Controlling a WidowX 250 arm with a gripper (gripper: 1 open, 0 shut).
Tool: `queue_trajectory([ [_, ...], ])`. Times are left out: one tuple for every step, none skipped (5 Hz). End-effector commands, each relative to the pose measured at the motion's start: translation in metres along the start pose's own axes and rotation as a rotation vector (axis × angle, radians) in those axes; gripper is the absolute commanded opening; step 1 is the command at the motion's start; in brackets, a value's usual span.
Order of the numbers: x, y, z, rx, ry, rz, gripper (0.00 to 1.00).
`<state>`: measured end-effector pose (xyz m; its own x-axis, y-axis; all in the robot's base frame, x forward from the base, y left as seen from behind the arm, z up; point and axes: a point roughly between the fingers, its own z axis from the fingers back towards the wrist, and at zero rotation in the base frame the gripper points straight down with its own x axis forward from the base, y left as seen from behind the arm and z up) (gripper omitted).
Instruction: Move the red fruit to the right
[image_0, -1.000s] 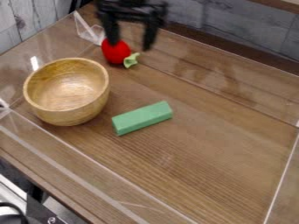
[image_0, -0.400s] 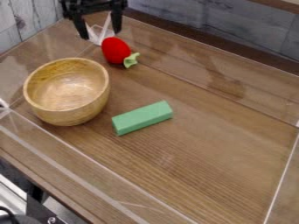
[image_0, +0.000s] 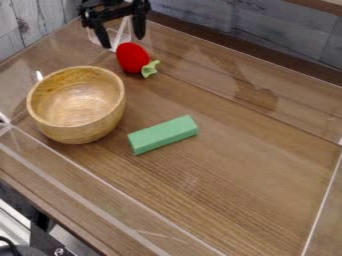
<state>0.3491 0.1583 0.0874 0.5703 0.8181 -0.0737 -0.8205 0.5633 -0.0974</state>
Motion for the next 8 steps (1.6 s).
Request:
queue_trajectory([
  [0.007,-0.016,0.024,-0.049,-0.053,0.038,1.00],
  [0.013,-0.024,0.015,-0.062,-0.056,0.092,1.00],
  [0.015,-0.026,0.008,-0.071,-0.060,0.130,1.00],
  [0.014,-0.025,0.007,-0.071,-0.054,0.078,1.00],
  [0.013,-0.024,0.008,-0.074,-0.046,0.028,1.00],
  [0.013,-0.022,0.010,-0.079,-0.039,-0.016,1.00],
  [0.018,-0.012,0.006,-0.089,-0.043,0.019,1.00],
  [0.021,-0.003,0.005,-0.103,-0.042,0.046,1.00],
])
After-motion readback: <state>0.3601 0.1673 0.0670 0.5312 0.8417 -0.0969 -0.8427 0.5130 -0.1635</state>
